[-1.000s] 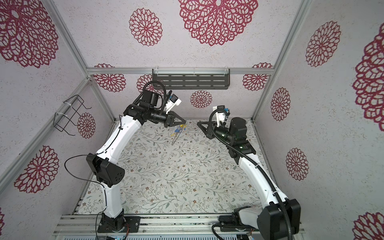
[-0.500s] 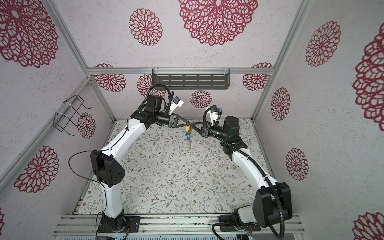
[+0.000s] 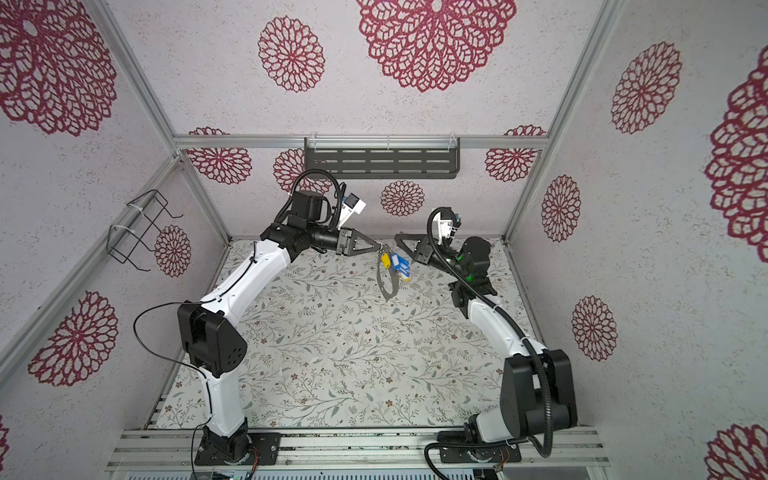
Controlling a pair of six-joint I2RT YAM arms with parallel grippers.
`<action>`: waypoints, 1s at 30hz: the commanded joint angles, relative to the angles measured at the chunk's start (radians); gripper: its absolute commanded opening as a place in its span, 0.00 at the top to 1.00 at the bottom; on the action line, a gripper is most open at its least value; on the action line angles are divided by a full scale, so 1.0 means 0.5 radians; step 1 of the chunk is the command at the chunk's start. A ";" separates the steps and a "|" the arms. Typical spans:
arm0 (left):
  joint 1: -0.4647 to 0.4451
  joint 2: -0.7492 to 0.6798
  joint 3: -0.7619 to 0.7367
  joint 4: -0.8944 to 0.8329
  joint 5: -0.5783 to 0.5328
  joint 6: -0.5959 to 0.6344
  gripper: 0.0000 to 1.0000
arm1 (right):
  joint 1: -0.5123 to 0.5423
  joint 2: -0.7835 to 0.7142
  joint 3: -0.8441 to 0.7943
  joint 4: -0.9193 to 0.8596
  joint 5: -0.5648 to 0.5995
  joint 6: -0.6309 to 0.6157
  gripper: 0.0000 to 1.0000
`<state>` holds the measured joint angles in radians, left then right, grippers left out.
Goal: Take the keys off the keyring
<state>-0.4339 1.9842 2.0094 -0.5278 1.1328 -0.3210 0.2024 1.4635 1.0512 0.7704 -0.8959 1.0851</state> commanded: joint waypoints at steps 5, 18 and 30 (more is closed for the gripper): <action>-0.016 -0.138 -0.039 0.142 -0.086 -0.013 1.00 | 0.045 0.009 0.018 0.228 -0.100 0.127 0.79; -0.016 -0.197 -0.215 0.566 -0.092 -0.306 1.00 | 0.151 0.109 0.097 0.264 -0.148 0.128 0.78; -0.025 -0.204 -0.272 0.595 -0.064 -0.343 1.00 | 0.202 0.211 0.152 0.387 -0.168 0.224 0.84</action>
<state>-0.4397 1.9335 1.8809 -0.2783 1.0660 -0.4896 0.2871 1.5703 1.0847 0.8894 -0.9558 1.1805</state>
